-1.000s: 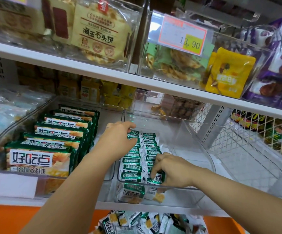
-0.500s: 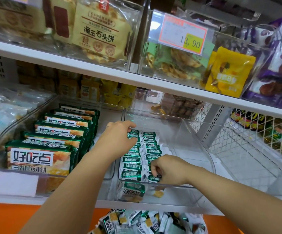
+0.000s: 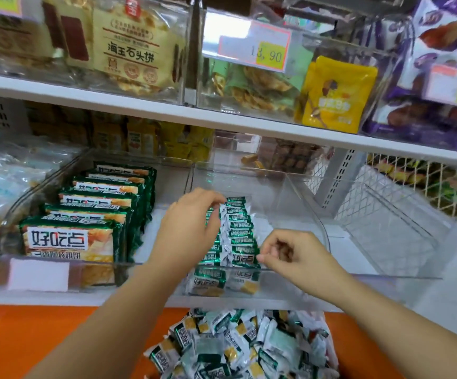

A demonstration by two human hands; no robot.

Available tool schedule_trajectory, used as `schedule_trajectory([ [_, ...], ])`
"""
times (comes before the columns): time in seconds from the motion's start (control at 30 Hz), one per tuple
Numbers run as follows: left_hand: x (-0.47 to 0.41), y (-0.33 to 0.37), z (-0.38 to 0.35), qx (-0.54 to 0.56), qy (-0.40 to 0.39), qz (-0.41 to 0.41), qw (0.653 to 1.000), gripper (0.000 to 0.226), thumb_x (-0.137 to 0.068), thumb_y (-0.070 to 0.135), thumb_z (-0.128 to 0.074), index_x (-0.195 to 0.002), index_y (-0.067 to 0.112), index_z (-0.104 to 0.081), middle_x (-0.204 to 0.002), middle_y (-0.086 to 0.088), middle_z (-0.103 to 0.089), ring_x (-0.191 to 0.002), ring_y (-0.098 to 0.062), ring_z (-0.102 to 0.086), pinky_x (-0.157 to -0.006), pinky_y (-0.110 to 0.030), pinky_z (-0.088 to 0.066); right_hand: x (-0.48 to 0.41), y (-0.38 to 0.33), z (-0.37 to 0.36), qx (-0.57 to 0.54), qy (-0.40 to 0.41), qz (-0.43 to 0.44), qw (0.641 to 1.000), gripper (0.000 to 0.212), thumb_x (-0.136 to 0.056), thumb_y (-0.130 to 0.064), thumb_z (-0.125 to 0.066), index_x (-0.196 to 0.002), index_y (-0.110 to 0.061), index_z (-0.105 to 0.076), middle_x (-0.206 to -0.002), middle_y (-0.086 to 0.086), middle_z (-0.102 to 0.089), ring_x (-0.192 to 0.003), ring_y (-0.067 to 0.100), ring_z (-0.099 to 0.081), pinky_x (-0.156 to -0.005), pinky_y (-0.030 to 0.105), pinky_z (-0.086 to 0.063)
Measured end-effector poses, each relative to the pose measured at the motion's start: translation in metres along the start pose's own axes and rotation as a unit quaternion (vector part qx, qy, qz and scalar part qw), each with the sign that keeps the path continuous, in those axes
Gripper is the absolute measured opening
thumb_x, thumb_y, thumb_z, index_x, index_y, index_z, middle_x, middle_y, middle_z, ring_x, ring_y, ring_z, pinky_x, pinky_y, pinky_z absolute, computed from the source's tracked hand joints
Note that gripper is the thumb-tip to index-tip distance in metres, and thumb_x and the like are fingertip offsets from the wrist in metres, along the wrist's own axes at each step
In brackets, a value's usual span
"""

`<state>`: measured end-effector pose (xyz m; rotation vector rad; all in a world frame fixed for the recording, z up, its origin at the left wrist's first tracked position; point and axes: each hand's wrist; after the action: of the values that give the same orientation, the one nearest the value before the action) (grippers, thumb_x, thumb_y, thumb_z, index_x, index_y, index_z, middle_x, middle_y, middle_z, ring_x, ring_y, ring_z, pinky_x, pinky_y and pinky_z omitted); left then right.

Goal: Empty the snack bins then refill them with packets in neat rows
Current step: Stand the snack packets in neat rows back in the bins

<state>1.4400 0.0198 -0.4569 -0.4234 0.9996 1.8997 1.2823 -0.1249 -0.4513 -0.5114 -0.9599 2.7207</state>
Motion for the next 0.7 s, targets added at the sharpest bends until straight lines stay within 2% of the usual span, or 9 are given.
schedule_trajectory([
  [0.07,0.019,0.013,-0.005,-0.045,0.002,-0.094,0.995,0.021,-0.088,0.016,-0.052,-0.103,0.019,-0.067,-0.097,0.004,-0.066,-0.09,-0.018,-0.062,-0.079,-0.032,-0.044,0.025,0.004,-0.005,-0.009,0.015,0.017,1.0,0.023,-0.082,-0.015,-0.072,-0.07,-0.031,-0.06,-0.058,-0.013,-0.053,-0.054,0.003,-0.046,-0.053,0.012,-0.036],
  [0.17,0.054,0.02,-0.019,-0.082,-0.068,-0.198,0.974,0.023,-0.083,0.021,-0.048,-0.095,0.018,-0.067,-0.09,0.003,-0.065,-0.079,-0.016,-0.059,-0.068,-0.028,-0.044,0.057,0.025,-0.015,-0.014,0.004,0.014,1.0,0.029,-0.082,-0.014,-0.073,-0.067,-0.033,-0.056,-0.055,-0.015,-0.049,-0.052,0.003,-0.044,-0.051,0.014,-0.034],
  [0.27,0.092,0.015,-0.041,-0.096,-0.164,-0.25,0.949,0.022,-0.084,0.017,-0.048,-0.095,0.015,-0.067,-0.089,-0.001,-0.064,-0.072,-0.023,-0.059,-0.063,-0.031,-0.045,0.074,0.054,-0.029,0.072,-0.093,-0.021,0.993,0.021,-0.083,-0.023,-0.07,-0.072,-0.031,-0.055,-0.06,-0.015,-0.051,-0.055,0.0,-0.045,-0.056,0.018,-0.034],
  [0.33,0.114,0.016,-0.056,-0.097,-0.255,-0.215,0.938,0.024,-0.087,0.017,-0.047,-0.1,0.017,-0.067,-0.095,-0.002,-0.065,-0.071,-0.028,-0.063,-0.057,-0.033,-0.049,0.081,0.08,-0.039,0.15,-0.176,-0.055,0.971,0.006,-0.085,-0.027,-0.067,-0.087,-0.022,-0.064,-0.074,-0.011,-0.058,-0.064,0.001,-0.048,-0.062,0.022,-0.036],
  [0.43,0.138,0.012,-0.085,-0.098,-0.396,-0.033,0.913,0.027,-0.098,0.024,-0.045,-0.121,0.026,-0.059,-0.119,0.004,-0.059,-0.095,-0.021,-0.061,-0.073,-0.032,-0.053,0.097,0.12,-0.052,0.155,-0.289,-0.15,0.933,0.022,-0.087,-0.025,-0.066,-0.106,-0.015,-0.064,-0.092,-0.002,-0.061,-0.082,0.011,-0.055,-0.07,0.021,-0.039],
  [0.5,0.154,0.0,-0.106,-0.088,-0.45,0.056,0.887,0.03,-0.097,0.026,-0.049,-0.126,0.027,-0.056,-0.124,0.003,-0.057,-0.101,-0.017,-0.059,-0.08,-0.031,-0.052,0.109,0.141,-0.06,0.175,-0.354,-0.196,0.897,0.03,-0.088,-0.025,-0.065,-0.116,-0.016,-0.061,-0.107,0.001,-0.061,-0.097,0.015,-0.057,-0.074,0.02,-0.039],
  [0.6,0.177,-0.026,-0.133,-0.088,-0.552,0.11,0.822,0.046,-0.096,0.019,-0.051,-0.141,0.026,-0.042,-0.14,-0.005,-0.044,-0.121,-0.024,-0.05,-0.094,-0.035,-0.046,0.119,0.162,-0.072,0.186,-0.386,-0.229,0.874,0.048,-0.089,-0.026,-0.064,-0.134,-0.015,-0.05,-0.121,0.002,-0.054,-0.106,0.018,-0.053,-0.074,0.019,-0.04],
  [0.63,0.183,-0.034,-0.139,-0.091,-0.58,0.118,0.801,0.054,-0.095,0.01,-0.049,-0.145,0.027,-0.037,-0.145,-0.006,-0.038,-0.126,-0.027,-0.046,-0.095,-0.036,-0.045,0.12,0.166,-0.078,0.179,-0.391,-0.232,0.873,0.056,-0.089,-0.025,-0.064,-0.14,-0.017,-0.043,-0.131,0.004,-0.051,-0.111,0.02,-0.053,-0.079,0.021,-0.043],
  [0.7,0.191,-0.047,-0.146,-0.109,-0.599,0.116,0.785,0.07,-0.088,-0.008,-0.042,-0.147,0.028,-0.032,-0.15,-0.008,-0.032,-0.131,-0.029,-0.041,-0.091,-0.036,-0.045,0.121,0.167,-0.092,0.159,-0.411,-0.236,0.866,0.069,-0.09,-0.018,-0.062,-0.149,-0.024,-0.028,-0.151,0.008,-0.033,-0.116,0.023,-0.051,-0.083,0.028,-0.048],
])
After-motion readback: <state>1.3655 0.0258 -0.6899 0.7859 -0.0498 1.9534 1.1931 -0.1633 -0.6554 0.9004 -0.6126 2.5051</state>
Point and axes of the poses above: each hand's wrist, its own x-axis away from the middle knuckle, its own z-axis out of the back of the hand, y = z × x
